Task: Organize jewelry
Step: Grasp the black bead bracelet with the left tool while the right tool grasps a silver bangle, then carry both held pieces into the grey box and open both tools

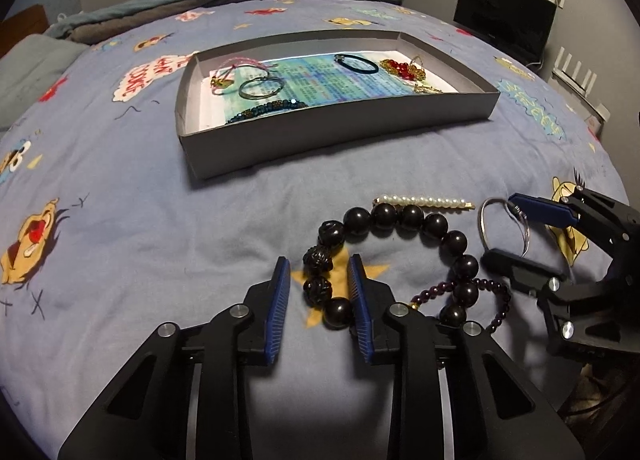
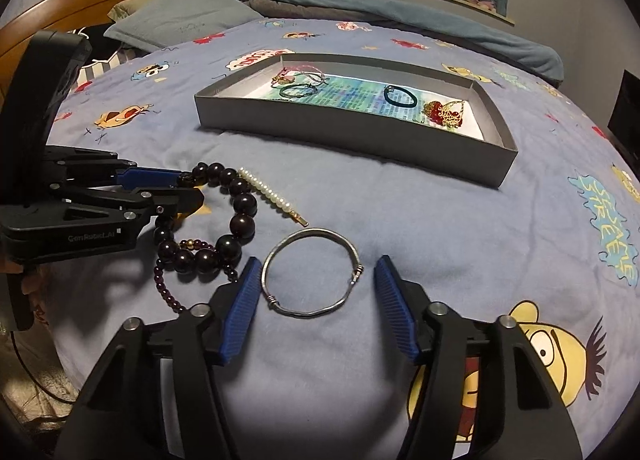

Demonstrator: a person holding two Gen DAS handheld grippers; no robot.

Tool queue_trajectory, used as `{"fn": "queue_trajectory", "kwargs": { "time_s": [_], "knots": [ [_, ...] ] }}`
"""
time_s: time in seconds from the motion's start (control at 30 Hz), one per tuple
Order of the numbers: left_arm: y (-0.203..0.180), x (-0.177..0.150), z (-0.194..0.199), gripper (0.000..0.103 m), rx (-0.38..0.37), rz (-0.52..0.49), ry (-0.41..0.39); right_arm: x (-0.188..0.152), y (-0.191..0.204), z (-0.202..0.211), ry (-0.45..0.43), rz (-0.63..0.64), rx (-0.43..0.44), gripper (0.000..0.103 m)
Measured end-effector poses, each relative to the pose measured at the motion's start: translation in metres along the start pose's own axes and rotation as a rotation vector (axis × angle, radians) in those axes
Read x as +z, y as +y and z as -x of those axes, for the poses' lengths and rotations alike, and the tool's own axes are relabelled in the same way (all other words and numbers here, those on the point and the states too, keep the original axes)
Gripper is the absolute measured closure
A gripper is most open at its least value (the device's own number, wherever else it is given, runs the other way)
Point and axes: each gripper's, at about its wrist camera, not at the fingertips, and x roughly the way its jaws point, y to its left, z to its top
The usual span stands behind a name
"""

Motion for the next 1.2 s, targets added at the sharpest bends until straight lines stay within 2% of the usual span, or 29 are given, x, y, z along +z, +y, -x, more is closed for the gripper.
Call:
{"fn": "queue_trajectory", "kwargs": {
  "time_s": [0.13, 0.67, 0.9, 1.2],
  "knots": [
    [-0.004, 0.0, 0.004, 0.088, 0.022, -0.026, -0.011, 0.0, -0.006, 0.002, -0.011, -0.027, 0.017, 0.052],
    [-0.007, 0.011, 0.042, 0.088, -0.044, -0.037, -0.11, 0.009, -0.02, 0.015, -0.061, -0.067, 0.013, 0.053],
    [-0.012, 0.024, 0.065, 0.088, -0.051, -0.067, -0.167, 0.02, -0.027, 0.024, -0.092, -0.072, 0.003, 0.053],
    [-0.007, 0.049, 0.085, 0.088, -0.032, -0.096, -0.218, 0.049, -0.041, 0.03, -0.144, -0.059, -0.029, 0.053]
  ]
}}
